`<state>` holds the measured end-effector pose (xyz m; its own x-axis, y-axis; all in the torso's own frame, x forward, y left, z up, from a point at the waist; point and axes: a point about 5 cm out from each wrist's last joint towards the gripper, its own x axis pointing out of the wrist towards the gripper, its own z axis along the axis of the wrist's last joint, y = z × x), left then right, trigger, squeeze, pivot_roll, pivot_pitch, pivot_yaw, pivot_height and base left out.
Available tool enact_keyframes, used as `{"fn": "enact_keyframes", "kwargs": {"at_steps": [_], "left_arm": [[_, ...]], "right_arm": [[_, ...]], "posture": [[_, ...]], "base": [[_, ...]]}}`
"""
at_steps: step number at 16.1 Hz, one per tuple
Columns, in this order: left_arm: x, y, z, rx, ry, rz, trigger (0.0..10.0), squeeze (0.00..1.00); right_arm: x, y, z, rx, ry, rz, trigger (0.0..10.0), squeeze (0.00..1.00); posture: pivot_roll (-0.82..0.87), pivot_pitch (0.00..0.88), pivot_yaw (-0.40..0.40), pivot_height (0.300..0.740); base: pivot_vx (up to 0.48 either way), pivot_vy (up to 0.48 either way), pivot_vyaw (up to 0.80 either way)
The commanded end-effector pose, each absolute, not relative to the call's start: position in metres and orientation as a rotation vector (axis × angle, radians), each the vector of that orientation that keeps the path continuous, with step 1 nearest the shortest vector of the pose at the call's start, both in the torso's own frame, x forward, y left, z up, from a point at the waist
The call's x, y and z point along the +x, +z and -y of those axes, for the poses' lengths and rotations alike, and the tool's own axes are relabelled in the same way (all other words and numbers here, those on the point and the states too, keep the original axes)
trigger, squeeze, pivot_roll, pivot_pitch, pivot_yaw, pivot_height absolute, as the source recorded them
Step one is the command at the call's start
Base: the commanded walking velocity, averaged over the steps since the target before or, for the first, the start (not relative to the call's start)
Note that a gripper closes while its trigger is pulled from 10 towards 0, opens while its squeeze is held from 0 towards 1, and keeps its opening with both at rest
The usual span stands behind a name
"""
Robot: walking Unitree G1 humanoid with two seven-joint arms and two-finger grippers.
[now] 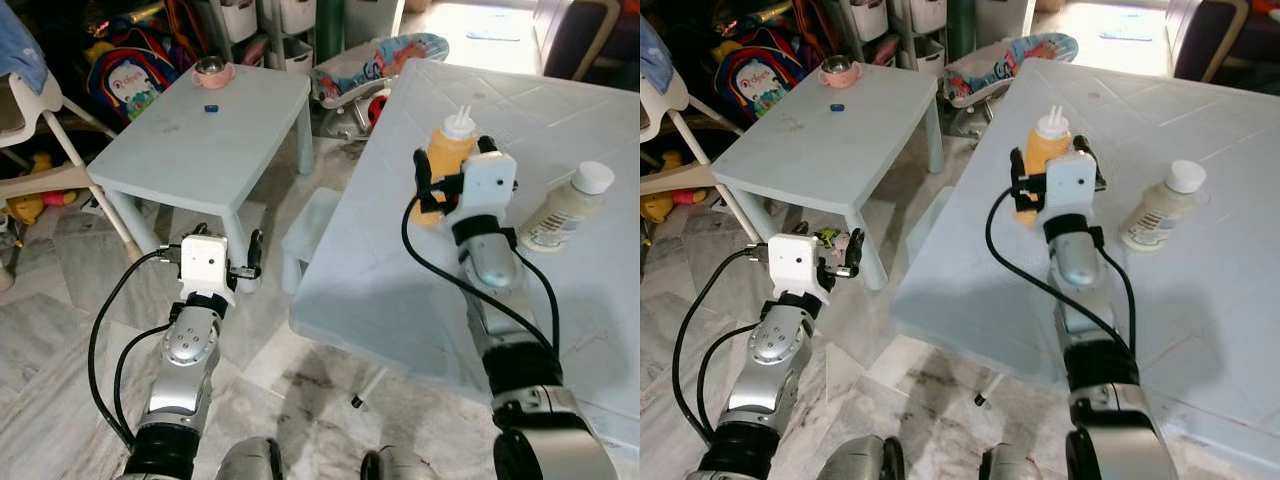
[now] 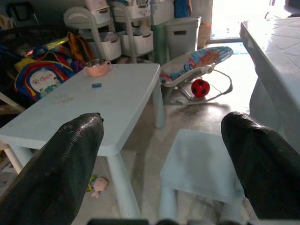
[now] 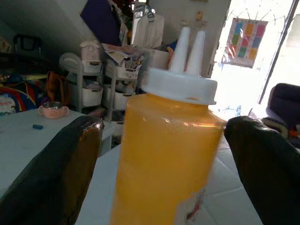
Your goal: Restocking fridge
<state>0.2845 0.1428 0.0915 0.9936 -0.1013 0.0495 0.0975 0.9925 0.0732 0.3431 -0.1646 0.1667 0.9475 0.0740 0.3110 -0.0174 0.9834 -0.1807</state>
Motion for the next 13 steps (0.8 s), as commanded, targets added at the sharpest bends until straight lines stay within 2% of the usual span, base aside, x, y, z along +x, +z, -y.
{"fn": "enact_keyframes", "kwargs": {"at_steps": [1, 11, 12, 13], "left_arm": [[0.282, 0.092, -0.146, 0.088, -0.108, 0.049, 10.0, 0.0], [0.28, 0.091, -0.143, 0.091, -0.136, 0.023, 10.0, 0.0], [0.28, 0.091, -0.143, 0.091, -0.136, 0.021, 10.0, 0.0], [0.28, 0.091, -0.143, 0.09, -0.137, 0.019, 10.0, 0.0]], "right_arm": [[0.347, 0.171, 0.161, -0.147, 0.044, 0.33, 10.0, 0.0], [0.358, 0.182, 0.158, -0.123, 0.019, 0.317, 10.0, 0.0], [0.358, 0.181, 0.159, -0.125, 0.015, 0.313, 6.3, 0.0], [0.359, 0.181, 0.159, -0.128, 0.011, 0.309, 6.3, 0.0]], "posture": [[0.07, 0.097, 0.066, 0.74], [0.07, 0.112, 0.082, 0.74], [0.07, 0.113, 0.083, 0.74], [0.07, 0.113, 0.082, 0.74]], "base": [[0.0, 0.0, 0.0], [0.0, 0.0, 0.0], [0.0, 0.0, 0.0], [0.0, 0.0, 0.0]]}}
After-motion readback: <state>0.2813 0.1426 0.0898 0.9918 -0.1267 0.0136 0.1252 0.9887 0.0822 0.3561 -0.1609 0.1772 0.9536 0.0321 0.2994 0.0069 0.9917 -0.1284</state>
